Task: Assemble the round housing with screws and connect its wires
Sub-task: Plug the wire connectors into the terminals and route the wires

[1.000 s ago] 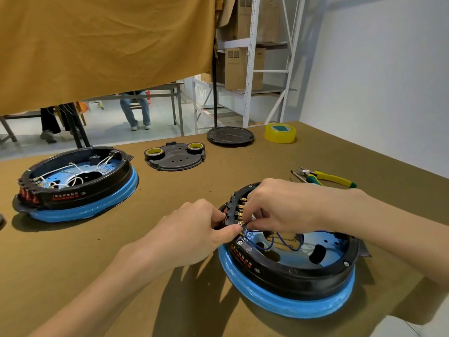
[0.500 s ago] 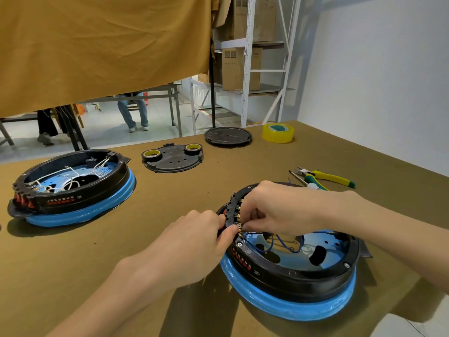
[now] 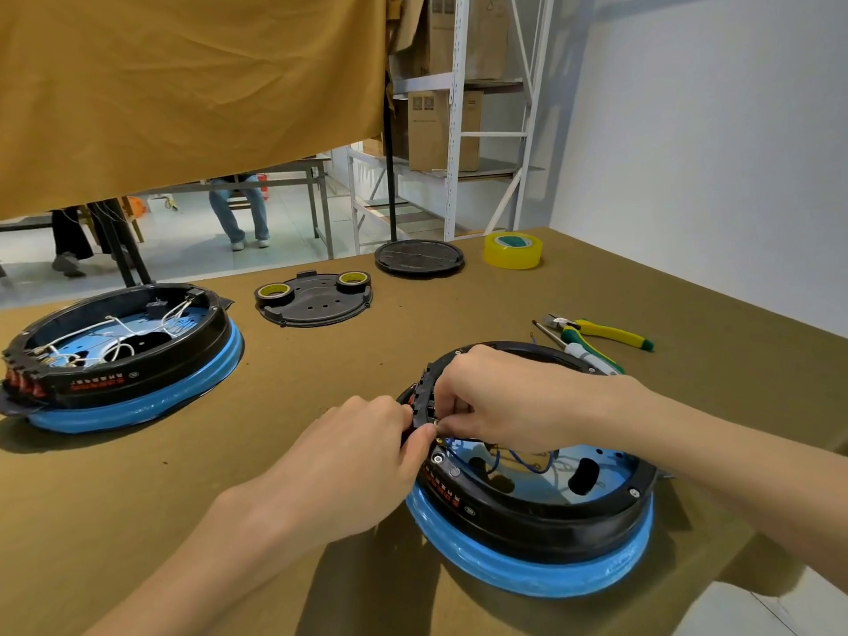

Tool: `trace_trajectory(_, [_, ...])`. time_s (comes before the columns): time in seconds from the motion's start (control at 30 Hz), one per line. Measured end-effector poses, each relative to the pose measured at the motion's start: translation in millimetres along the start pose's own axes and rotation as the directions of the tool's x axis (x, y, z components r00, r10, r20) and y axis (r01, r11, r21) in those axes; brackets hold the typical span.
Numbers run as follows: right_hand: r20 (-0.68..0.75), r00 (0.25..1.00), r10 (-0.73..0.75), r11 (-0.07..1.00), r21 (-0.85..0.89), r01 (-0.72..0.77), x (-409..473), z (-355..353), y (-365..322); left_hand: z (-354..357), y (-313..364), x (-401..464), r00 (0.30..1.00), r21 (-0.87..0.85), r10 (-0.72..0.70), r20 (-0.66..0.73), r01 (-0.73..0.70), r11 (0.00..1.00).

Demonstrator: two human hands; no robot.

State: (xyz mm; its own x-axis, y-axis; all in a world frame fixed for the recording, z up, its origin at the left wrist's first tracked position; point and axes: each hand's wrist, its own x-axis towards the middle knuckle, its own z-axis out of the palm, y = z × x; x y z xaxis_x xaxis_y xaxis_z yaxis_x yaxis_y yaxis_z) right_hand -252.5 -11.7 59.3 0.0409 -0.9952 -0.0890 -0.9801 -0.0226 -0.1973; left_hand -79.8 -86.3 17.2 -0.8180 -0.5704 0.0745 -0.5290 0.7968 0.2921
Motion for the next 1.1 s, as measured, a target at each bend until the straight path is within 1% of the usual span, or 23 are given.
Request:
trace_trajectory(0.1, [-0.031,0.999,-0.017,1.000,0.004,0.017,0.1,0.8,2.4,-1.7,-0.8,1.1,1.000,-0.006,-0.019,-0.014,0.019,1.000])
trace_trajectory(0.17, [-0.033,0.999,-0.022,0.994,0.103,0.025,-4.1,-1.9,9.3,-2.3,-2.2,1.6,0.999,-0.026,-0.044,0.000,0.044,0.999])
trace_trajectory(0.23, [-0.049,0.998,-0.028,0.974,0.225,0.038,-11.1,-4.4,20.8,-2.3,-2.9,1.9,0.997,-0.077,-0.066,-0.037,0.063,0.995])
trace_trajectory(0.27, [-0.099,0.995,-0.019,0.961,0.274,0.045,-14.3,-4.3,27.8,-1.9,-3.7,2.7,0.994,-0.100,-0.082,-0.073,0.075,0.992])
trace_trajectory(0.33, [-0.278,0.960,0.044,0.947,0.319,0.049,-18.0,-0.2,41.8,1.8,-3.7,10.1,0.989,-0.164,-0.110,-0.097,0.093,0.982])
trace_trajectory(0.37, [-0.362,0.928,0.086,0.947,0.320,0.037,-18.0,3.2,47.6,3.6,-0.8,14.9,0.992,-0.220,-0.113,-0.063,0.096,0.971])
trace_trajectory(0.4, [-0.418,0.901,0.121,0.951,0.308,0.015,-17.1,6.7,51.9,5.0,3.7,19.6,0.995,-0.289,-0.097,-0.014,0.089,0.953])
trace_trajectory(0.43, [-0.440,0.887,0.138,0.957,0.290,-0.006,-14.7,9.5,54.1,7.2,8.1,23.8,0.997,-0.349,-0.078,0.030,0.083,0.933])
trace_trajectory(0.53, [-0.388,0.915,0.107,0.965,0.262,-0.001,-7.3,13.3,53.7,18.1,13.0,31.3,0.996,-0.430,-0.043,0.081,0.074,0.900])
trace_trajectory(0.67, [-0.259,0.963,0.074,0.953,0.302,0.008,5.7,6.9,48.6,21.5,8.4,30.8,0.987,-0.439,-0.059,0.148,0.119,0.890])
trace_trajectory(0.7, [-0.253,0.965,0.074,0.951,0.310,0.009,9.2,6.2,48.1,19.0,5.7,31.8,0.985,-0.443,-0.059,0.163,0.127,0.888])
trace_trajectory(0.77, [-0.321,0.944,0.072,0.955,0.297,0.029,14.3,4.9,48.9,10.1,1.6,32.2,0.981,-0.443,-0.062,0.186,0.140,0.886])
trace_trajectory(0.83, [-0.412,0.907,0.081,0.966,0.258,0.032,17.8,3.6,54.7,3.4,-2.4,32.5,0.983,-0.462,-0.103,0.150,0.161,0.872])
trace_trajectory(0.9, [-0.438,0.892,0.115,0.975,0.220,-0.017,23.4,1.7,61.4,4.6,-4.2,36.0,0.994,-0.482,-0.101,0.041,0.108,0.870])
trace_trajectory(0.97, [-0.378,0.910,0.168,0.971,0.221,-0.088,29.7,2.0,66.3,8.1,-4.2,38.5,0.996,-0.455,-0.080,-0.026,0.060,0.888])
trace_trajectory(1.03, [-0.279,0.936,0.214,0.951,0.277,-0.135,35.2,7.5,67.6,11.5,-4.3,42.6,0.998,-0.433,-0.063,-0.031,0.043,0.900])
trace_trajectory(1.1, [-0.237,0.937,0.258,0.942,0.276,-0.190,38.7,16.5,67.4,9.5,-5.0,45.6,0.999,-0.427,-0.053,0.000,0.048,0.903])
